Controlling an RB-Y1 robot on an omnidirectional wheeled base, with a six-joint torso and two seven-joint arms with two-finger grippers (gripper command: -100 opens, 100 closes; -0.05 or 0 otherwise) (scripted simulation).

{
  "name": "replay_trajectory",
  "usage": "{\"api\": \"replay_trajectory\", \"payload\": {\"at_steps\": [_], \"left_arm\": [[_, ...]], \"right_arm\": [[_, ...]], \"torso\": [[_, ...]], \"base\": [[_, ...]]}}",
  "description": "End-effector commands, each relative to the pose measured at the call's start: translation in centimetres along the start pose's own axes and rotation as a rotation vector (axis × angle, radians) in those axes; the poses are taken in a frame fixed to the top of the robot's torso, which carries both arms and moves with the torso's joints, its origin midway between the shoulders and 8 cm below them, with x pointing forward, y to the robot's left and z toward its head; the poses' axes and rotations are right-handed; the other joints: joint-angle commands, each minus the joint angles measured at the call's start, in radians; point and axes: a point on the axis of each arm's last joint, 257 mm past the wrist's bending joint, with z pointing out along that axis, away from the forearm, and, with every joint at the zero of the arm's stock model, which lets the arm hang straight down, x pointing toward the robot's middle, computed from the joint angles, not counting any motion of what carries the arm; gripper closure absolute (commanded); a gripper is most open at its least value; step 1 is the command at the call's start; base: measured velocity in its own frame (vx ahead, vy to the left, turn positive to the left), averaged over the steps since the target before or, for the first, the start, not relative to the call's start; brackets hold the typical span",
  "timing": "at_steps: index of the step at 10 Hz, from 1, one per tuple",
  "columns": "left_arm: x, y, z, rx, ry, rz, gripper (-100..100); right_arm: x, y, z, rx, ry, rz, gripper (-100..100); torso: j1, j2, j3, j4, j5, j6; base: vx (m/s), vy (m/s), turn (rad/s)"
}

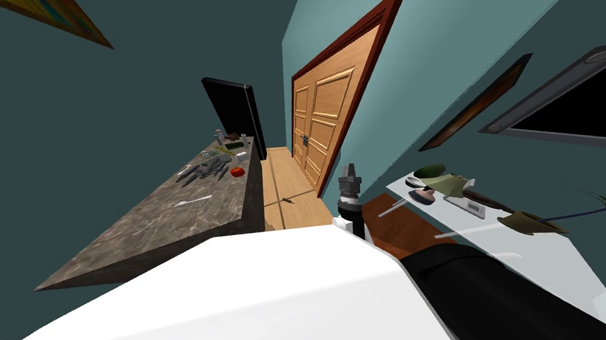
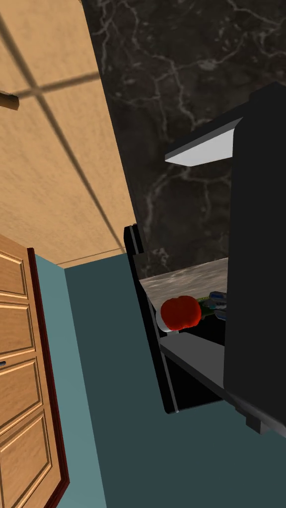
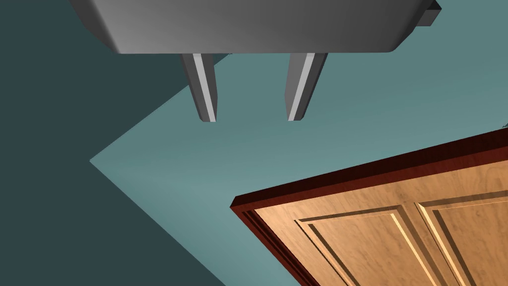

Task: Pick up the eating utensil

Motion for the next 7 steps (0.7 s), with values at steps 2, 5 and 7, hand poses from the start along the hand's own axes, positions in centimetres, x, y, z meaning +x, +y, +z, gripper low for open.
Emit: {"api": "replay_trajectory", "payload": {"at_steps": [2, 5, 7], "left_arm": [[0.5, 4.5, -4.2, -0.134, 0.03, -0.05, -100], [0.5, 7.9, -7.7, -0.239, 0.04, -0.086, -100], [0.4, 11.6, -13.4, -0.386, 0.064, -0.139, -100]], "right_arm": [[0.0, 0.0, 0.0, 0.0, 0.0, 0.0, 0], [0.0, 0.0, 0.0, 0.0, 0.0, 0.0, 0], [0.0, 0.0, 0.0, 0.0, 0.0, 0.0, 0]], "torso": [[0.001, 0.001, 0.001, 0.0, 0.0, 0.0], [0.0, -0.001, 0.0, 0.0, 0.0, 0.0], [0.001, 0.001, 0.0, 0.0, 0.0, 0.0]], "base": [[0.056, -0.054, -0.037], [0.072, -0.061, -0.041], [0.071, -0.072, -0.083]]}}
